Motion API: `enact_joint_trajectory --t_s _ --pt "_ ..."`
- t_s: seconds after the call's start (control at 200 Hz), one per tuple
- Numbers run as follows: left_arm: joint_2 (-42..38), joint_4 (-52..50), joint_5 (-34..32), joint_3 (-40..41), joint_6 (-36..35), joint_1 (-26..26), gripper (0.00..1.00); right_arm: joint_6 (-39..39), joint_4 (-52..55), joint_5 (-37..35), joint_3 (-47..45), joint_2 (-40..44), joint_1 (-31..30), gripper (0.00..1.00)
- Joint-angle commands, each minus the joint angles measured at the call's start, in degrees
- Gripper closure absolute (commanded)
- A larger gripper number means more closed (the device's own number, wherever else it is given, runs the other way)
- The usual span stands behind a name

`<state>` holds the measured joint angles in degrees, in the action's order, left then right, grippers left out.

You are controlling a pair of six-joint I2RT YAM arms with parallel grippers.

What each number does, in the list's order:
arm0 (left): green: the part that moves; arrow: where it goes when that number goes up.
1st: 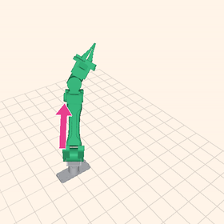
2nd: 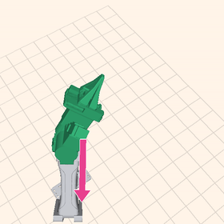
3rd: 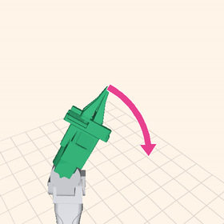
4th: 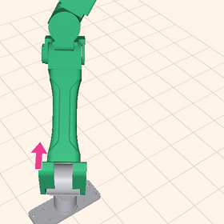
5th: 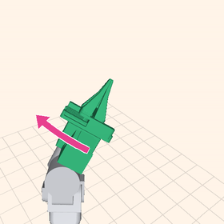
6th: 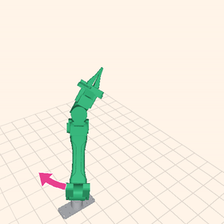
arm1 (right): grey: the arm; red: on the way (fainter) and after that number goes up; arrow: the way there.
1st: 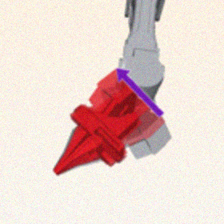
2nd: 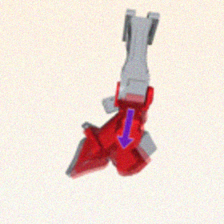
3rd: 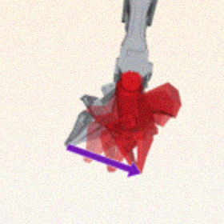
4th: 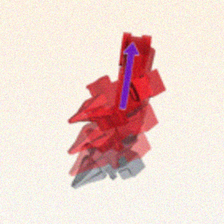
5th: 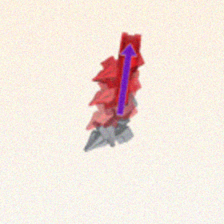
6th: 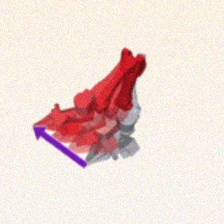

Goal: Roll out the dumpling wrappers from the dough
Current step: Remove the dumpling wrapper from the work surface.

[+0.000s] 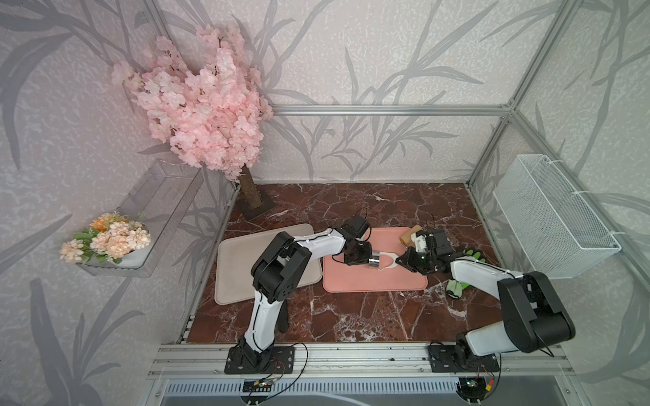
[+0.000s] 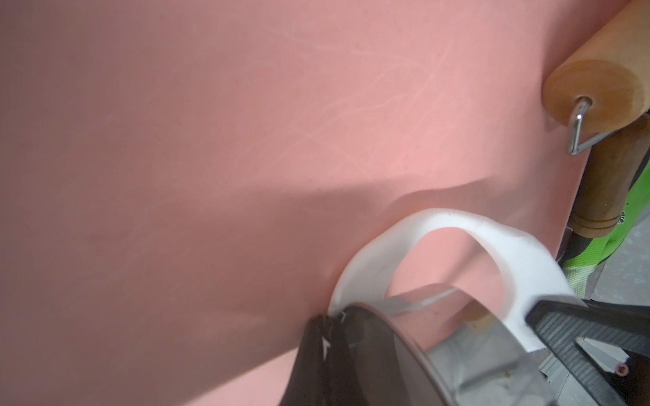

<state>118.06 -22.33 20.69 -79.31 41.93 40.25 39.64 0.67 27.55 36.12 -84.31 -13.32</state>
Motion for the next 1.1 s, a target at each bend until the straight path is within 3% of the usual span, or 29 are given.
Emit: enact_joint_trajectory --t_s 0.0,0.785,1.095 --pt "0.75 -3.27 -1.66 1.3 -1.24 0.36 1.0 -0.07 0.03 0.22 -0.88 0.62 0.23 0.96" --pt "-3.5 2.11 -0.23 4.6 0.43 -0.12 1.0 -1.03 1.51 -1.18 -0.88 0.11 0.38 0.92" --pt "-5.62 0.33 -0.67 2.7 -0.22 -0.13 1.0 -3.4 7.77 -4.29 -0.13 3.66 0.49 0.5"
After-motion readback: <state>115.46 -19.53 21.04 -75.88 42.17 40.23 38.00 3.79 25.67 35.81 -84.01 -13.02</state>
